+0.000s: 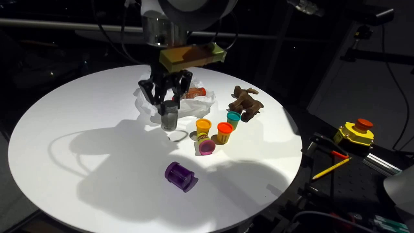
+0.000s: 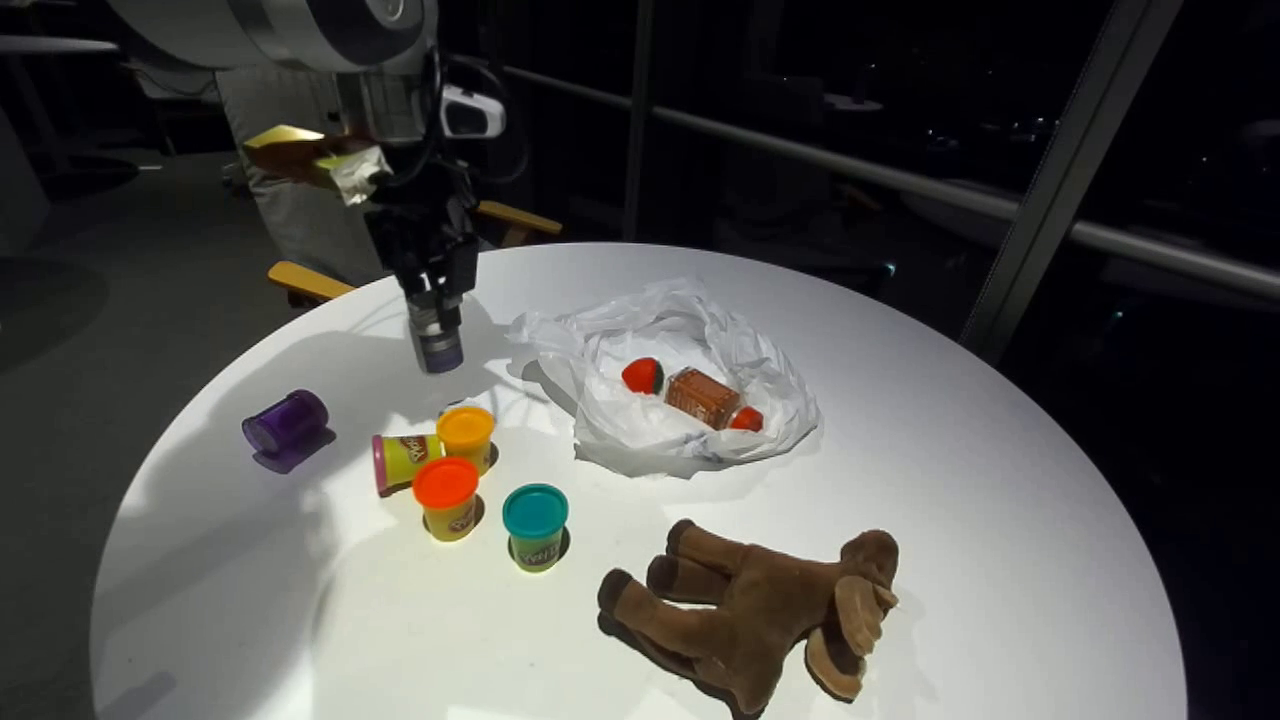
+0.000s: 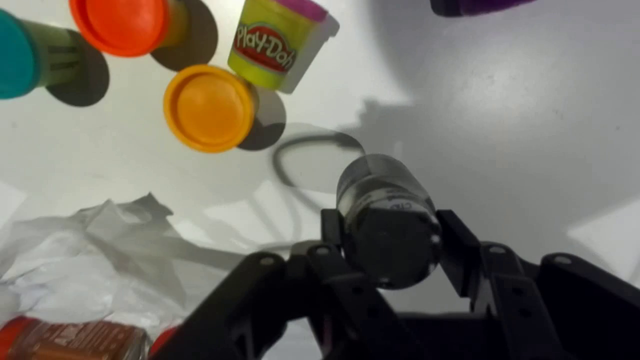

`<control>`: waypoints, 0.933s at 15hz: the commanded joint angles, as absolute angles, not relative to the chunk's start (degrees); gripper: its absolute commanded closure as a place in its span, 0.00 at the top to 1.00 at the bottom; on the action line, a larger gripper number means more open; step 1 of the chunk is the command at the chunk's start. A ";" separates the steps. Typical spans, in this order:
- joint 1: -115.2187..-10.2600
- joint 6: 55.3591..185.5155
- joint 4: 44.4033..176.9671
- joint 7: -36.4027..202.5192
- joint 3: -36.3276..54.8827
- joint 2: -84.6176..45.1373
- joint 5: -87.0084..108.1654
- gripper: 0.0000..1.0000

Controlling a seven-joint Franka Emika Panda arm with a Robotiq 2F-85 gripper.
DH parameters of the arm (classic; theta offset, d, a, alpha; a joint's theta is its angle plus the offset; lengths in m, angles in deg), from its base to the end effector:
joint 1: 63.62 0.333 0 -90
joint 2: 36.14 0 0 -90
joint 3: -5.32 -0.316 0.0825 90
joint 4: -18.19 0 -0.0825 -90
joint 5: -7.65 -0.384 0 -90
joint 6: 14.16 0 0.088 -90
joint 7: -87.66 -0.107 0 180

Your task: Place the container, strawberry toy and moose toy inside the white plastic bag

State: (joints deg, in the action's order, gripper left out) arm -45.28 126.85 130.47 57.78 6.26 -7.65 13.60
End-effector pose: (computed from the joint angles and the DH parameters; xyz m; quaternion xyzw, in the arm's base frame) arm 0.5900 0.1854 0.2195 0.9970 -0.0675 0.0165 0.0328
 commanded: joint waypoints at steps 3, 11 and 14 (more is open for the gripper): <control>-47.25 125.50 123.69 57.21 10.28 -9.71 17.88 0.26; -51.70 132.09 112.96 56.94 13.40 3.08 17.32 0.26; -51.64 133.88 108.71 56.19 14.99 7.40 16.77 0.26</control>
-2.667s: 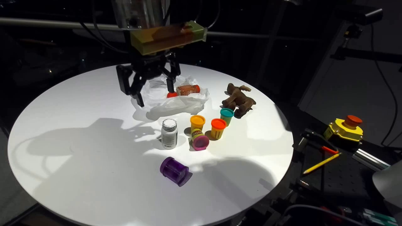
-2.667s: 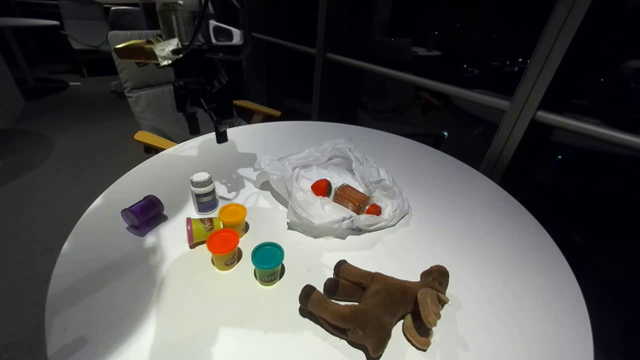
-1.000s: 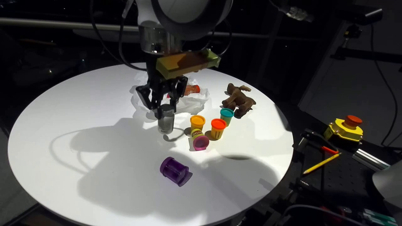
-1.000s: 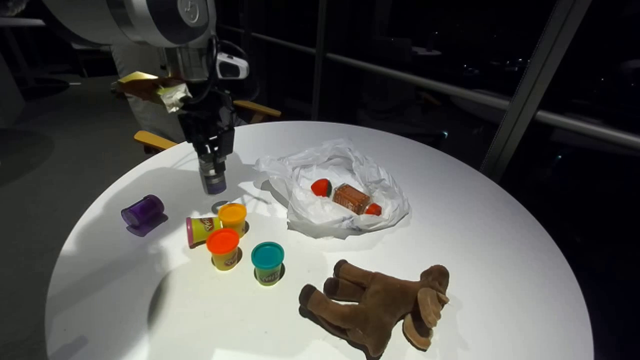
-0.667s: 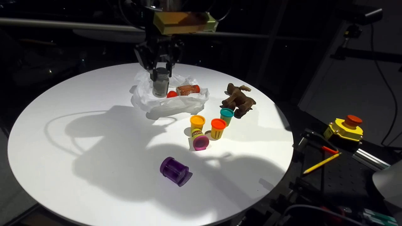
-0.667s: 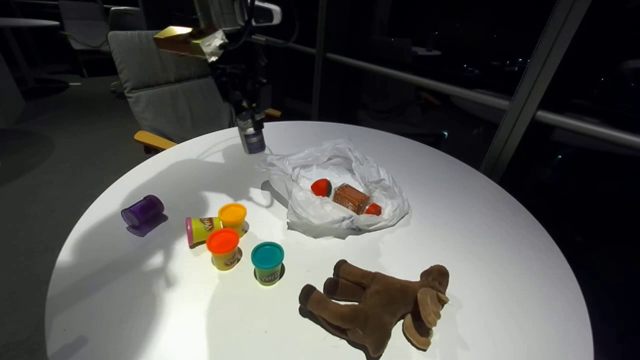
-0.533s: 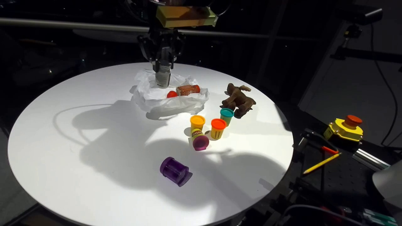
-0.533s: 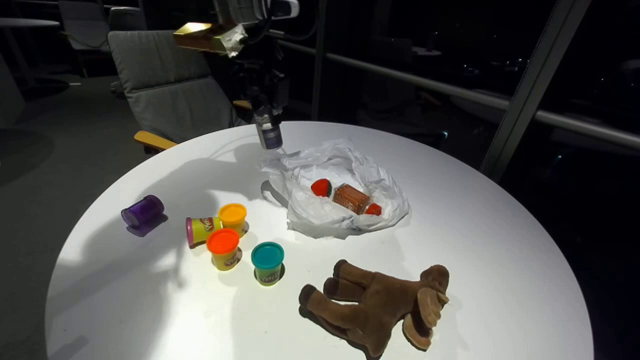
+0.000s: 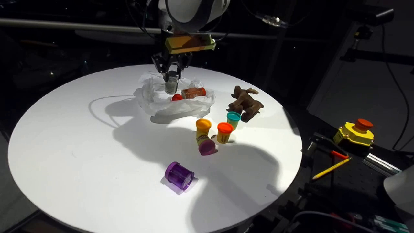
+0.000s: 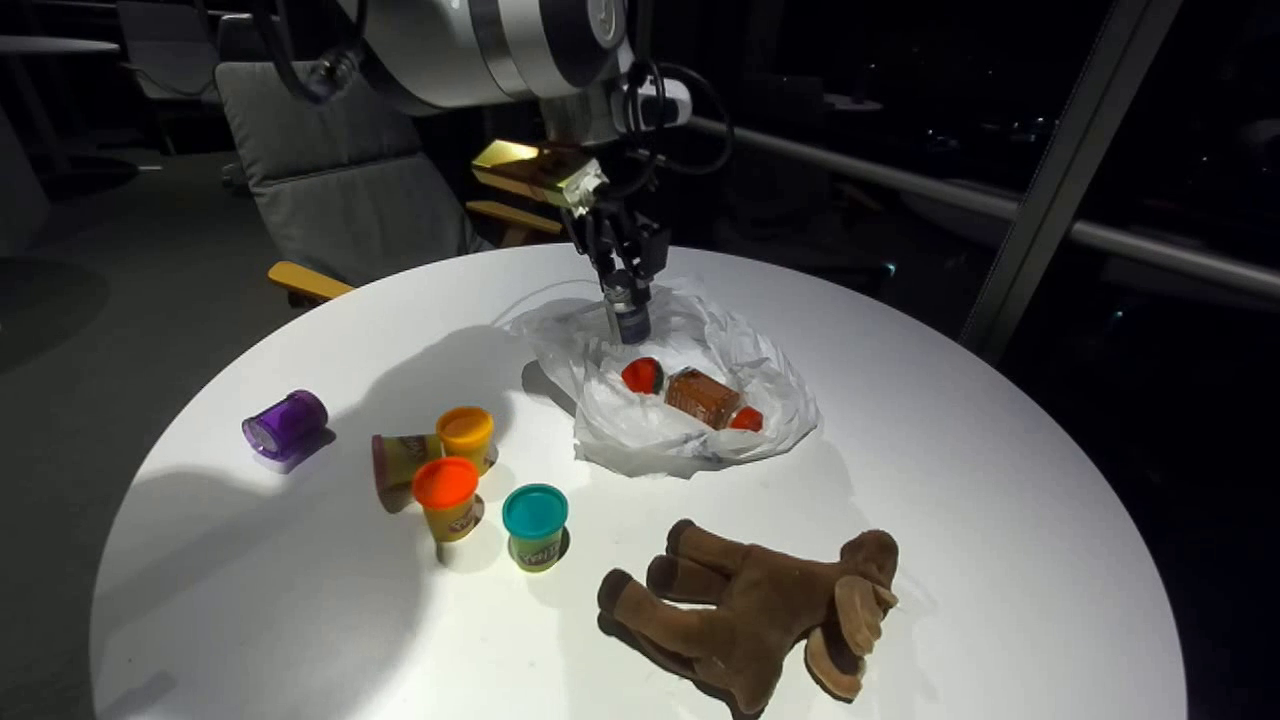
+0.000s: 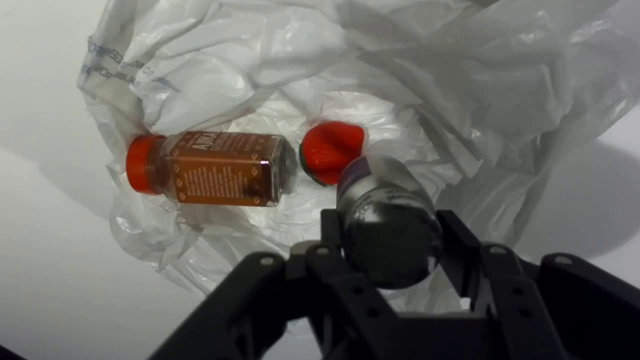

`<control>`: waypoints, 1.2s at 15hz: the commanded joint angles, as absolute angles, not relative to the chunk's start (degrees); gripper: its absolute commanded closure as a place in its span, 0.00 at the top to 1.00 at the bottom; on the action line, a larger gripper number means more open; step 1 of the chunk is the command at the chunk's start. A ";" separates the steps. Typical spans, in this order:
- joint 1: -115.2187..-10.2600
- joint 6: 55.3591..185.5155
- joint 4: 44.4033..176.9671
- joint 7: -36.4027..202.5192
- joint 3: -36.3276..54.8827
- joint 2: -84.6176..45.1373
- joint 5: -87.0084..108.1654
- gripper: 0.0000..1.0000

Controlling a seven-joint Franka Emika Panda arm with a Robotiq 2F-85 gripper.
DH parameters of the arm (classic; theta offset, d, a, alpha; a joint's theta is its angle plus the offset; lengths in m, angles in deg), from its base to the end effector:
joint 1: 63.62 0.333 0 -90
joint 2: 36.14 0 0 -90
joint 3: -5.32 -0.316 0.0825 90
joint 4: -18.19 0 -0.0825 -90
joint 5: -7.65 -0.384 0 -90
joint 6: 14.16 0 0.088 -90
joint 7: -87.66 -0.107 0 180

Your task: Place the container, strawberry toy and moose toy inside the white plastic bag

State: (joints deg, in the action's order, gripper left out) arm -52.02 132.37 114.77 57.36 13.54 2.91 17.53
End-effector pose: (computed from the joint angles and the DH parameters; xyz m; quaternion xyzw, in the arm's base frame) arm 0.6955 0.0559 0.2248 0.9799 -0.1452 0.1197 0.0655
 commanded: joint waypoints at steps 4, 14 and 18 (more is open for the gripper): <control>-51.58 132.62 103.00 56.05 16.25 12.22 16.38 0.26; -50.56 128.44 97.53 54.61 17.34 12.91 14.85 0.97; -48.68 121.52 103.50 55.33 15.15 4.67 15.17 1.00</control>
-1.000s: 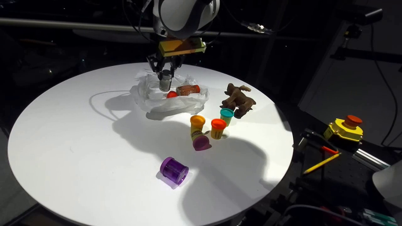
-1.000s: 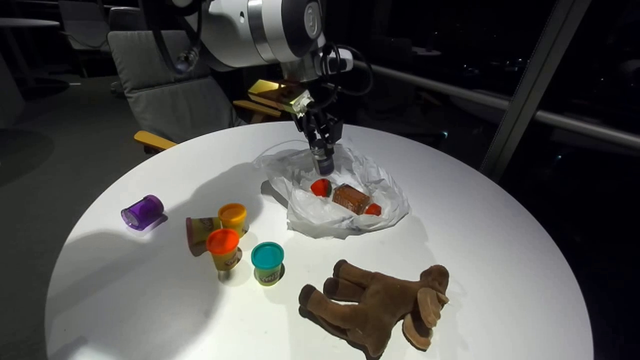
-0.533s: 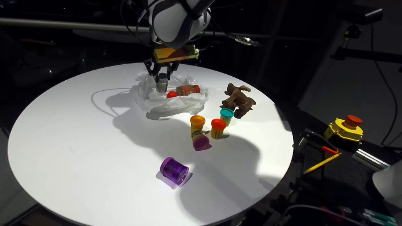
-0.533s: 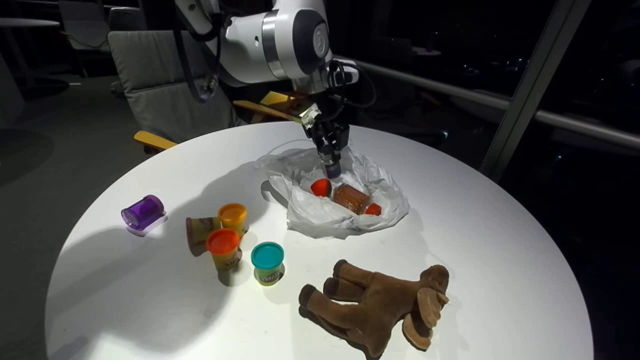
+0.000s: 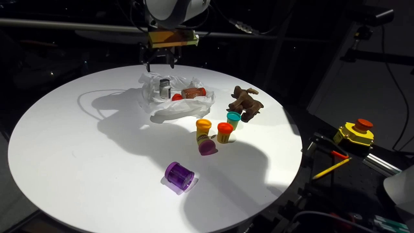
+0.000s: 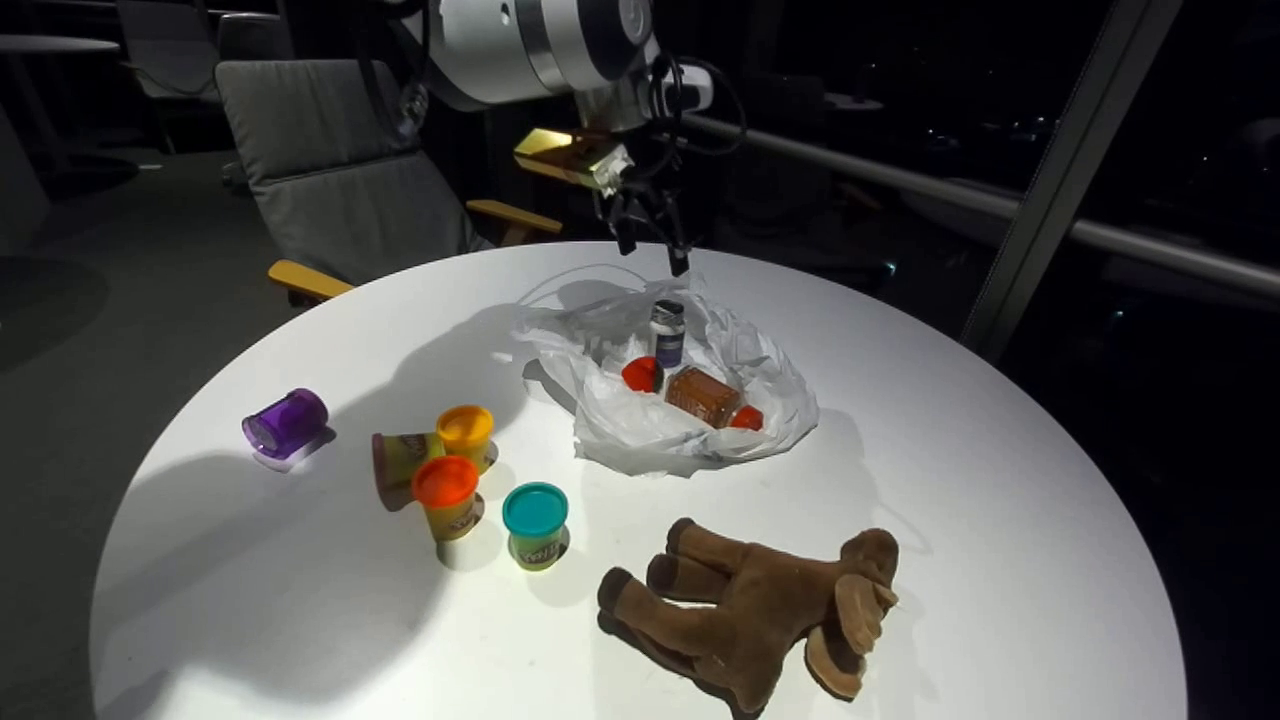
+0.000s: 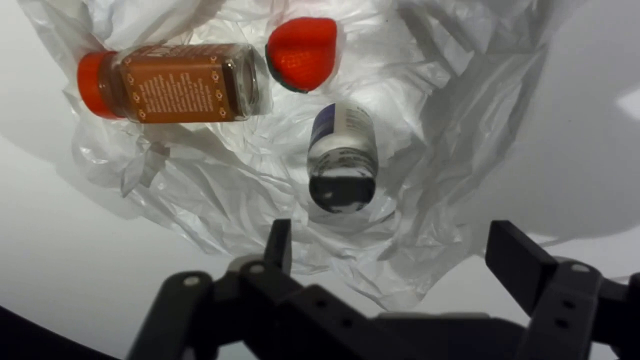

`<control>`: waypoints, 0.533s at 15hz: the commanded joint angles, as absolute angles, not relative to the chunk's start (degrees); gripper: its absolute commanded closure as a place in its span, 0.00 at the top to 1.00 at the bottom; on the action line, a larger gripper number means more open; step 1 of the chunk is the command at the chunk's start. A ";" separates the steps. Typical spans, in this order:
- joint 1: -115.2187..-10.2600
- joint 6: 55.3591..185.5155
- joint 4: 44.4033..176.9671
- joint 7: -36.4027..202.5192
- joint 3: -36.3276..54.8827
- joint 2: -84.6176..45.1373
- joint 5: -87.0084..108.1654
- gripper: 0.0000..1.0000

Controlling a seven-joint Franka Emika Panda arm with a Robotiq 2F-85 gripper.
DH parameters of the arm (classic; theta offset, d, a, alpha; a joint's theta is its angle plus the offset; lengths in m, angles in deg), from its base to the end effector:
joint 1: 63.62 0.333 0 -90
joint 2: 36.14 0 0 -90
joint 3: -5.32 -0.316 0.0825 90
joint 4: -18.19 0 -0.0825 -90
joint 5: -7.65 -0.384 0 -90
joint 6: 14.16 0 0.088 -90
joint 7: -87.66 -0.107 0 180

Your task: Place the container, strawberry toy and moose toy inside the white plastic bag

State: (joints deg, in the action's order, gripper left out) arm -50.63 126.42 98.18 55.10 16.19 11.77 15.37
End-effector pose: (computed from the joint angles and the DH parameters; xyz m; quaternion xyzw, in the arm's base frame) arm 0.7514 0.0606 0.2355 0.9710 -0.1760 0.1435 0.0750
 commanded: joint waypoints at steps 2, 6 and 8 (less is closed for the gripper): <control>-47.60 118.61 108.60 55.70 13.22 -0.06 15.18 1.00; -46.21 117.02 120.44 55.04 9.71 -7.64 15.66 1.00; -45.58 119.82 126.41 54.78 8.21 -9.00 16.16 1.00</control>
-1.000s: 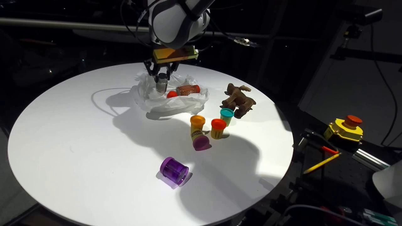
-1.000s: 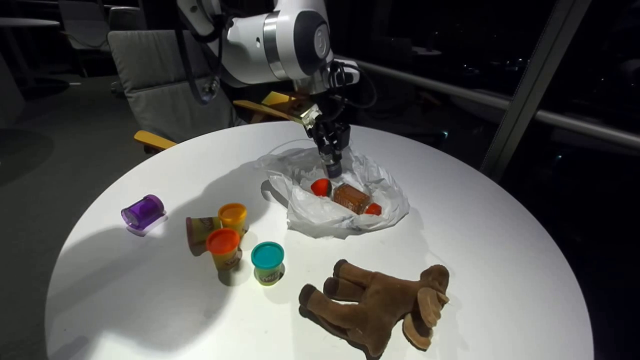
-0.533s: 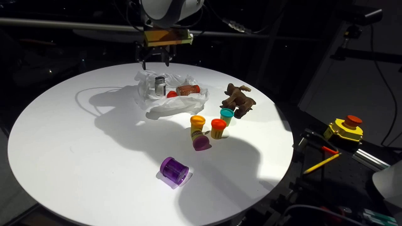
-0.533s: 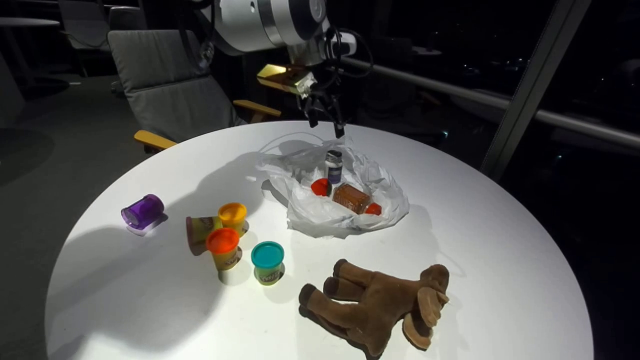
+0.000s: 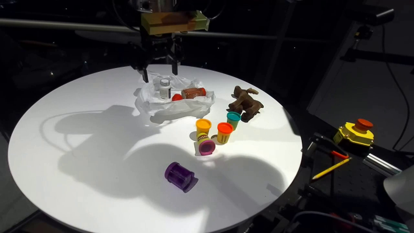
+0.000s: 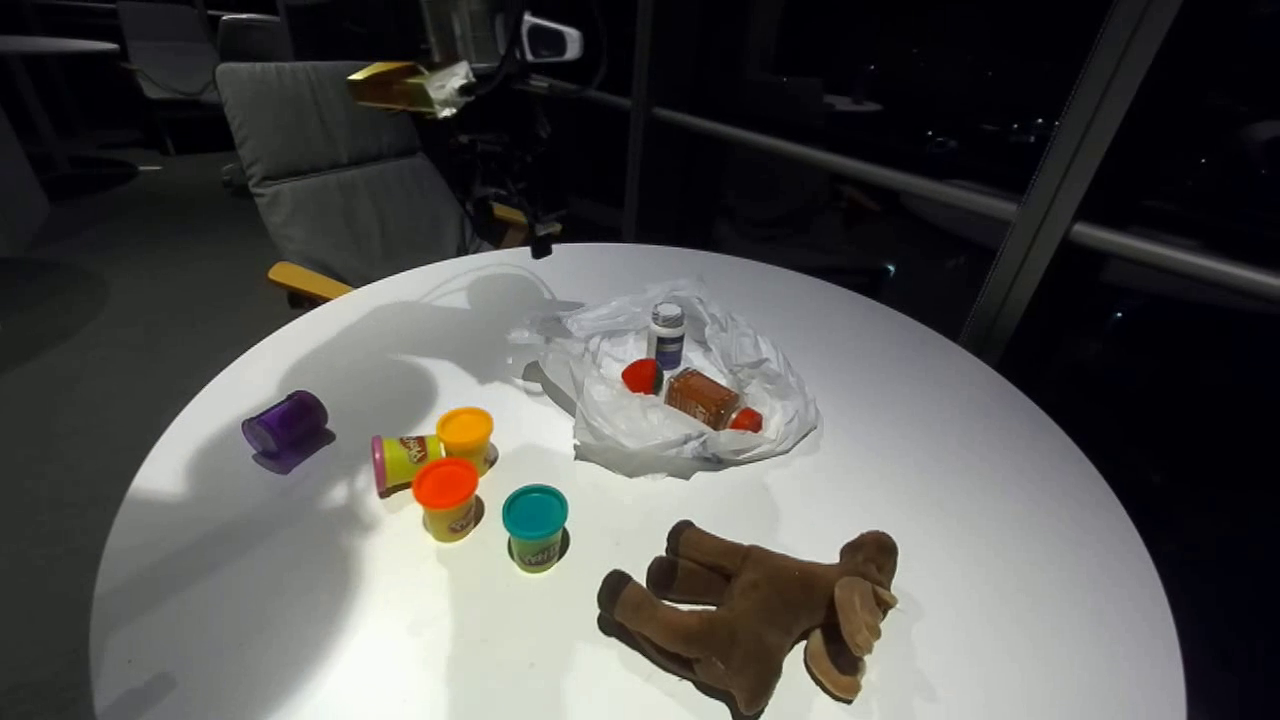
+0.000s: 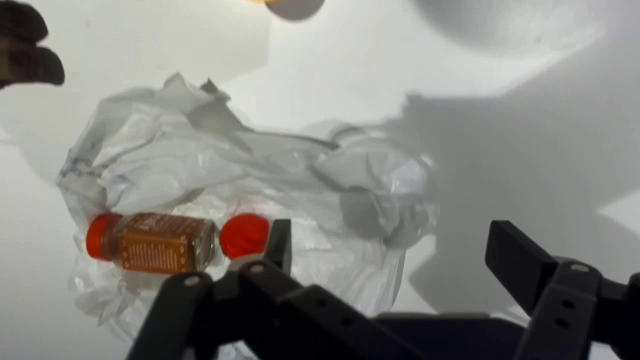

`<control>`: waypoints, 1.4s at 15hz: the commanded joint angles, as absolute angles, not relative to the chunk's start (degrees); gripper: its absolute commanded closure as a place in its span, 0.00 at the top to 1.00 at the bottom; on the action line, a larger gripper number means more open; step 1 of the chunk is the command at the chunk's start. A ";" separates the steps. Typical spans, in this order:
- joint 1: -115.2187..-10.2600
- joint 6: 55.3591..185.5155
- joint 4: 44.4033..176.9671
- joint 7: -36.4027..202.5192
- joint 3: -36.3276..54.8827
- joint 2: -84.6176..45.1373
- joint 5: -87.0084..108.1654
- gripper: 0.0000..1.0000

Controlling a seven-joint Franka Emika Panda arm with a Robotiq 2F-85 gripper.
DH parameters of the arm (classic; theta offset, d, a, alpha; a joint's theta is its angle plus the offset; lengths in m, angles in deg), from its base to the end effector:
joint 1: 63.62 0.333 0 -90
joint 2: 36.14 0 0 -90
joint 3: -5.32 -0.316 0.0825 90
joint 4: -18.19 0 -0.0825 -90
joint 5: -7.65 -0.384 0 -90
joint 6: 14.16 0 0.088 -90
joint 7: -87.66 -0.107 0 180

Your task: Place the container, strawberry toy and moose toy inside the white plastic bag

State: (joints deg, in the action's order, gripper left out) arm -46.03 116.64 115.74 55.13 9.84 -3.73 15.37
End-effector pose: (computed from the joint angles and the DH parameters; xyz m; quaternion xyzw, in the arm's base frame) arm 0.6581 0.1552 0.2678 0.9902 -0.1192 0.0350 0.0638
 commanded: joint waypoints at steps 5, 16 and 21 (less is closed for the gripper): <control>-45.20 129.92 138.21 55.08 8.17 -9.17 19.48 1.00; -44.05 142.21 150.25 55.19 14.03 -13.00 25.59 1.00; -47.88 144.80 150.94 59.39 11.97 -12.47 22.14 1.00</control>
